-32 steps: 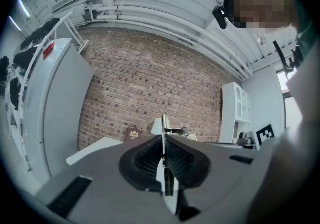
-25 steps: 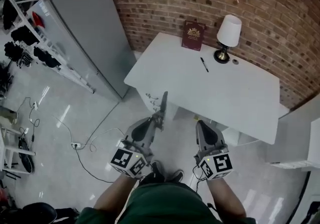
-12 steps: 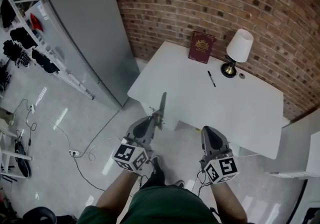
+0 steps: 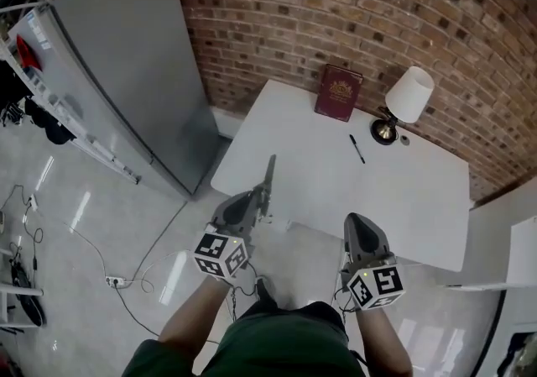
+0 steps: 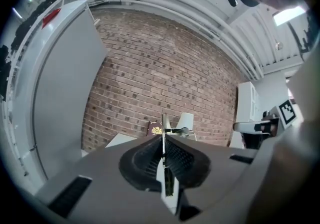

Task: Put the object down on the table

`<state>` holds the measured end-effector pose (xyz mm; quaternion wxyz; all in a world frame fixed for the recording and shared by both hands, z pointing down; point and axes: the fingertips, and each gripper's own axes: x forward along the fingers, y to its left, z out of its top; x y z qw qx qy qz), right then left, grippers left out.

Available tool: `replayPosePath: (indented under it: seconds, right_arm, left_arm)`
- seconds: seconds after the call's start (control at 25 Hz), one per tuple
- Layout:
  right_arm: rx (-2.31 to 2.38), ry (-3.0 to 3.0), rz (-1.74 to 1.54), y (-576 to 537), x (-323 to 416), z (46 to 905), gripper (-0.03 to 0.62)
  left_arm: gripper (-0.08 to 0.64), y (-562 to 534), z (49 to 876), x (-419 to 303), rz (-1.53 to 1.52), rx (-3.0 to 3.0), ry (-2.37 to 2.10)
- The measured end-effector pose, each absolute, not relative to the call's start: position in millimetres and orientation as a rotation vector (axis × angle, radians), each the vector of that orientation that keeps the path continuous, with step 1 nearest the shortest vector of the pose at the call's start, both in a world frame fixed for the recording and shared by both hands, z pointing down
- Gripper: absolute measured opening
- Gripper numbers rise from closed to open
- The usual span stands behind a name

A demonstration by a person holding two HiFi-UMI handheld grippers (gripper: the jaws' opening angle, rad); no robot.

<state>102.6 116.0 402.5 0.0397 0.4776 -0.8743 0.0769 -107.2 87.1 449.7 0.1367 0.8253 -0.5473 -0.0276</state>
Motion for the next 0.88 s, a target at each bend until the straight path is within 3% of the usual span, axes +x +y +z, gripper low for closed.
replayPosePath:
  seconds: [0.36, 0.88]
  right_arm:
    - [1.453, -2.629, 0.271, 78.4, 76.0, 417.8, 0.003]
    - [1.258, -2.751, 0.373, -13.3, 42.5, 443.7, 0.003]
  left_arm:
    - [0.009, 30.0, 480.0, -134.2, 0.002, 2.381, -1.544]
    - [0.010, -44.9, 545.3, -139.9, 0.352, 2.279, -1.553]
